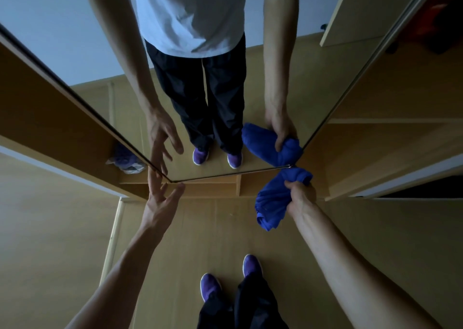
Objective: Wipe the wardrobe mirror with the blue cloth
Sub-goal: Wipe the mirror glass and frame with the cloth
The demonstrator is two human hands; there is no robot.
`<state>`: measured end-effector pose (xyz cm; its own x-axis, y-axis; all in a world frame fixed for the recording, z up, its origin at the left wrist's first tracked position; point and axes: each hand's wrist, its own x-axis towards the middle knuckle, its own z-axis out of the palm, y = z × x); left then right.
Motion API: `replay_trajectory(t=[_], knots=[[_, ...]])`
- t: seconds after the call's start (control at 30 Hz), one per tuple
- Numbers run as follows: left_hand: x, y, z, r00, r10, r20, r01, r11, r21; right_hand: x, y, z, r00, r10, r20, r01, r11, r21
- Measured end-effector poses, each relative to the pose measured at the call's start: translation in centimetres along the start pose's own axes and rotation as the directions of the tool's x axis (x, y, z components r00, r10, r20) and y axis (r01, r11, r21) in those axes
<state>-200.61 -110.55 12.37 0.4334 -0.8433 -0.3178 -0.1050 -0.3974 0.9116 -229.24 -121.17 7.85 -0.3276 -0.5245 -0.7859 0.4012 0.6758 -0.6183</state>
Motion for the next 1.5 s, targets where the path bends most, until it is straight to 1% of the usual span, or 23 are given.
replay_trajectory(t=[0.07, 0.13, 0.17, 0.23, 0.27, 0.37, 0.43, 0.5, 0.63, 0.8, 0.93, 1.03, 1.27, 1.33, 1.43, 1.5], knots=[[-0.1, 0.0, 0.1, 1.0, 0.003, -0.008, -0.003, 1.0, 0.011, 0.2, -0.5, -0.6, 0.995, -0.103, -0.011, 0.102, 0.993, -0.067], [-0.2, 0.1, 0.3, 1.0, 0.009, -0.02, -0.009, 1.0, 0.013, 0.0, -1.0, -1.4, 0.974, -0.225, -0.002, 0.222, 0.962, -0.158], [-0.3, 0.2, 0.5, 0.999, 0.034, -0.032, -0.033, 0.999, 0.028, -0.1, -1.3, -1.9, 0.957, -0.29, 0.007, 0.285, 0.937, -0.204], [-0.4, 1.0, 0.8, 0.988, 0.145, -0.055, -0.139, 0.986, 0.095, 0.0, -2.0, -2.6, 0.913, -0.404, 0.049, 0.399, 0.865, -0.304], [-0.4, 1.3, 0.9, 0.98, 0.182, -0.075, -0.172, 0.978, 0.119, 0.1, -2.4, -2.9, 0.891, -0.446, 0.081, 0.444, 0.824, -0.352], [-0.6, 1.9, 1.1, 0.972, 0.187, -0.143, -0.174, 0.98, 0.101, -0.3, -3.4, -3.1, 0.849, -0.506, 0.153, 0.517, 0.735, -0.439], [-0.7, 1.9, 1.1, 0.975, 0.157, -0.154, -0.142, 0.985, 0.101, -0.7, -3.6, -3.1, 0.842, -0.516, 0.159, 0.524, 0.711, -0.469], [-0.5, 1.9, 1.0, 0.985, 0.094, -0.144, -0.077, 0.99, 0.119, -1.0, -3.6, -3.2, 0.847, -0.507, 0.159, 0.515, 0.71, -0.48], [-0.3, 2.0, 0.5, 0.992, 0.015, -0.124, 0.001, 0.991, 0.133, -0.7, -2.9, -3.1, 0.892, -0.426, 0.151, 0.439, 0.738, -0.512], [-0.7, 2.3, 1.0, 0.991, 0.078, -0.105, -0.059, 0.983, 0.174, 0.0, -3.2, -2.8, 0.905, -0.388, 0.172, 0.419, 0.756, -0.503], [-0.8, 2.8, 0.9, 0.995, 0.08, -0.068, -0.063, 0.975, 0.215, -1.0, -4.0, -3.1, 0.865, -0.467, 0.184, 0.49, 0.705, -0.513], [-1.1, 3.4, 1.3, 0.991, 0.116, -0.064, -0.099, 0.971, 0.22, -1.6, -4.4, -3.3, 0.837, -0.516, 0.183, 0.528, 0.675, -0.515], [-1.4, 3.4, 1.9, 0.988, 0.102, -0.119, -0.074, 0.973, 0.219, -2.0, -4.4, -3.0, 0.834, -0.524, 0.176, 0.525, 0.652, -0.546], [-1.5, 3.1, 2.1, 0.989, 0.079, -0.128, -0.041, 0.96, 0.276, -2.0, -4.2, -2.8, 0.836, -0.521, 0.169, 0.516, 0.644, -0.565], [-2.7, 3.0, 3.2, 0.983, -0.015, -0.185, 0.085, 0.923, 0.376, -2.0, -4.0, -2.8, 0.847, -0.506, 0.163, 0.496, 0.641, -0.586], [-3.5, 2.8, 4.4, 0.978, -0.043, -0.203, 0.125, 0.904, 0.41, -2.0, -4.0, -2.9, 0.845, -0.507, 0.171, 0.499, 0.632, -0.594]])
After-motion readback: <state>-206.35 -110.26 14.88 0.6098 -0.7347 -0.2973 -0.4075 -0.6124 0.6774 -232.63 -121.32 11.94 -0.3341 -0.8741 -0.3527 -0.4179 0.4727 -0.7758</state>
